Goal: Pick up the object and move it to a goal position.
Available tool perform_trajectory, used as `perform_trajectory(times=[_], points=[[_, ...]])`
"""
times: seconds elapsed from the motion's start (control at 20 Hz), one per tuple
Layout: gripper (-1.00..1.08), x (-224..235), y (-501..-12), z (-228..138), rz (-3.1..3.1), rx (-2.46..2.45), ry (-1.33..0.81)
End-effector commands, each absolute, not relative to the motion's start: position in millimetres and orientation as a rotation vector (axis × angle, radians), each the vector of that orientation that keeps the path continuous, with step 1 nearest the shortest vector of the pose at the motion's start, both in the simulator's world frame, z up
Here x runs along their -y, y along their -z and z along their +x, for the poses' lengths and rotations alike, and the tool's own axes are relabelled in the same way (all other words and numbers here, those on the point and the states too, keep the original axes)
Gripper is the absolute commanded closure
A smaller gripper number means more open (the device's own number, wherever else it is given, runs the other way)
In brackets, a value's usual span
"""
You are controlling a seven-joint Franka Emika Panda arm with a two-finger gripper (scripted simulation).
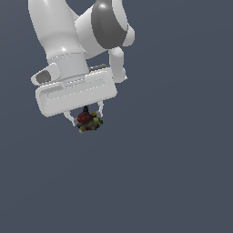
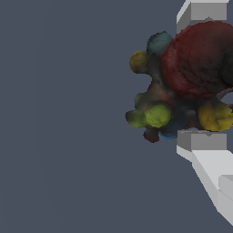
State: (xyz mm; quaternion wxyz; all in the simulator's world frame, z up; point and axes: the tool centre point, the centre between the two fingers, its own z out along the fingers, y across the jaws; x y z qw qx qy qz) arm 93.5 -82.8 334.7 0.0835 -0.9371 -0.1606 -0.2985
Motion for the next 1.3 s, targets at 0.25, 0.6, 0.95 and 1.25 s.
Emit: perform_trajectory(times=[0.25, 0.6, 0.95, 1.25], points=[[1.08, 111, -387, 97, -2.703, 0.557, 1.025], [1.08, 142, -438, 96, -2.601, 0.629, 1.148], [1.08, 168, -477, 94, -2.517, 0.682, 1.238], [1.08, 182, -494, 92, -2.476, 0.704, 1.276]])
